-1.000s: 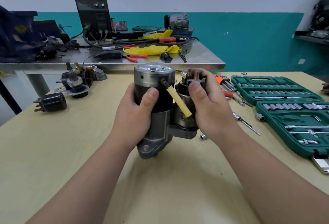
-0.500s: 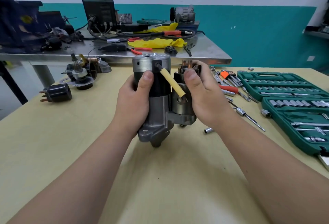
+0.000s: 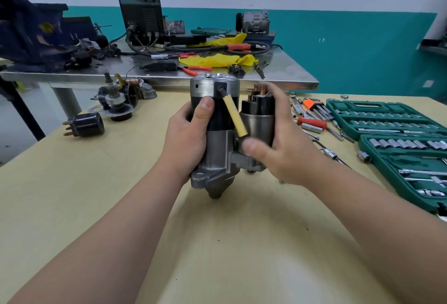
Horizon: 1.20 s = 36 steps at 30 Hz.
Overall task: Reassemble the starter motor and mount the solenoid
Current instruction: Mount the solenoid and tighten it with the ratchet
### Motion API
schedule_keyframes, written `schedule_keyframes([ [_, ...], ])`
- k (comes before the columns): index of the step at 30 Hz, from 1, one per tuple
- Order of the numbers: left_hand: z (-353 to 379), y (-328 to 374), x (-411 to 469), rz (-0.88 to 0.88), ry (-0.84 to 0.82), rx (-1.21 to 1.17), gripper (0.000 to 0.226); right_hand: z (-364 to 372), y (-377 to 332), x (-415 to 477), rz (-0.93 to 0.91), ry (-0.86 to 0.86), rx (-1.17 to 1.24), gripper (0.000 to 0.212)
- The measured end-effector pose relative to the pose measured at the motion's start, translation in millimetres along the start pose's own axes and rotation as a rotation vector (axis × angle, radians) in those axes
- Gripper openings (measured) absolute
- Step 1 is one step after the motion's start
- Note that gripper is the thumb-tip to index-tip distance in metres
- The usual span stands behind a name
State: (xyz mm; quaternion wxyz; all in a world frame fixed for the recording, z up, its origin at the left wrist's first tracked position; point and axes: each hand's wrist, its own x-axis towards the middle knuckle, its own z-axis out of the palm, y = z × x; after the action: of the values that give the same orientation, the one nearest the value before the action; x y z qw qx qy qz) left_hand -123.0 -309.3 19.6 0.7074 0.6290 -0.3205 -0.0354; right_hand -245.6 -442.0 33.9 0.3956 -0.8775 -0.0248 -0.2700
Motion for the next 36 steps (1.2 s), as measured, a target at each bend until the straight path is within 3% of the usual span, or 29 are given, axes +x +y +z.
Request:
schedule_keyframes([
  [3, -5.5, -0.5, 1.5, -0.045, -0.01, -0.019, 0.056, -11.5, -7.1, 2.2, 0.042, -0.17, -0.159, 0.115],
  [6, -10.1, -0.5, 2.0, -0.089, 0.01, -0.065, 0.066, -15.1, -16.8, 6.5, 0.01, -0.257, -0.376, 0.13],
  [8, -11.8, -1.6, 0.9, -0.09, 0.02, -0.13, 0.072, -10.7, -22.1, 5.4, -0.033, -0.249, -0.453, 0.131],
  [11, -13.7, -2.4, -1.4, -0.085, 0.017, -0.208, 0.052, -2.3, -28.1, 1.9, -0.069, -0.211, -0.451, 0.126],
  [14, -15.2, -2.4, -0.1, -0.109, 0.006, -0.278, 0.052, -0.4, -31.1, 10.1, -0.064, -0.229, -0.405, 0.122],
  [16, -17.8, -6.7, 3.7, -0.088, 0.095, -0.148, 0.065, -1.0, -31.7, 20.7, -0.044, -0.243, -0.376, 0.12],
  [19, -28.0, -9.1, 9.3, 0.123, 0.182, 0.181, 0.096, -0.7, -30.1, 39.1, 0.003, -0.28, -0.342, 0.12],
  [22, -44.8, -12.4, 15.9, 0.329, -0.099, 0.496, 0.116, 0.8, -28.8, 60.2, 0.059, -0.361, -0.333, 0.116],
  [25, -52.0, -5.5, 17.7, 0.306, -0.399, 0.569, 0.118, 2.6, -29.8, 78.5, 0.097, -0.476, -0.376, 0.111],
  [36, -42.4, 6.5, 4.1, -0.03, -0.459, 0.691, 0.151, 13.7, -33.5, 97.1, 0.268, -0.699, -0.541, 0.096],
])
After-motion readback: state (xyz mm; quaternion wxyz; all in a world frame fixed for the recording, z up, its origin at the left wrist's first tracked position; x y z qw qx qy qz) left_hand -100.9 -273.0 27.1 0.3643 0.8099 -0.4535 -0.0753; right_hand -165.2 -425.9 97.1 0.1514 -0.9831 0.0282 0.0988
